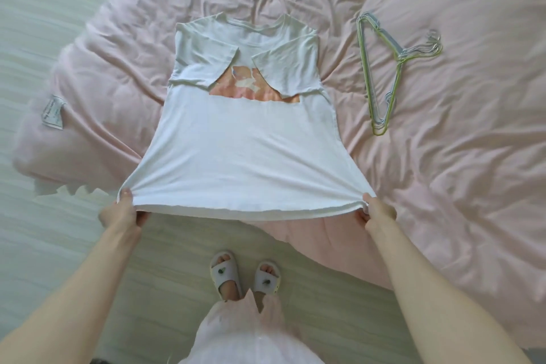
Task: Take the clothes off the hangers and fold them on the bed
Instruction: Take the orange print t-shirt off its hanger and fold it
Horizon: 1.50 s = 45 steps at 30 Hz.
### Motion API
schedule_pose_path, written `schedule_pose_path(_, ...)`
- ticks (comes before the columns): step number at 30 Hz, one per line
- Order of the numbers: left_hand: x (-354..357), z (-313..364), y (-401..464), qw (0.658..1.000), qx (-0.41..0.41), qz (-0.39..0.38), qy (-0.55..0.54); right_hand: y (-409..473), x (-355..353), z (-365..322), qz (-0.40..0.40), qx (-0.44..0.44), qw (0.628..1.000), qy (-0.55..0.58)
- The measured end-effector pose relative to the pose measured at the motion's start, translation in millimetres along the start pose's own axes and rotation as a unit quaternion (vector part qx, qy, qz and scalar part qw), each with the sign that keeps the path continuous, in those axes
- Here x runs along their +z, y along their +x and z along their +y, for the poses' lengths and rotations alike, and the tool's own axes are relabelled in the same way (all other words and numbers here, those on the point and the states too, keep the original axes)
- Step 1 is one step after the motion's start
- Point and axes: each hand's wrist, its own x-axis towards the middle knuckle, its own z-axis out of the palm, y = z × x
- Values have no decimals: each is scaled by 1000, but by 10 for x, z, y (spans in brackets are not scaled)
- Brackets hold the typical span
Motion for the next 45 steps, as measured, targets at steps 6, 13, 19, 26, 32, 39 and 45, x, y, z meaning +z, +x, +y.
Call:
schedule_pose_path(6,111,348,-133,997,-43,-3,-67,-289,16,-388,-5,39,994,104)
schedule_pose_path(13,382,890,1,980,-84,-120,-135,-575,309,-1092,-40,28,983,176)
schedule_pose_path(19,843,1320,393,972,-103,-132,-164,-623,750,-1620,-57,-8,975,213)
schedule_pose_path(26,1655,1824,840,978,-85,-101,-160,-308,1493,-2248,-95,-17,971,217)
schedule_pose_path(32,2544,2153,1420,980,-95,-82,-153,99,2327,-2722,-72,-5,973,218)
schedule_pose_path(39,3252,2312,2265,979,-131,-79,-133,471,3113,-3137,-53,-8,976,210)
schedule_pose_path(45,3751,2232,2758,982,-148,-73,-88,790,3658,-3450,-59,-3,979,195)
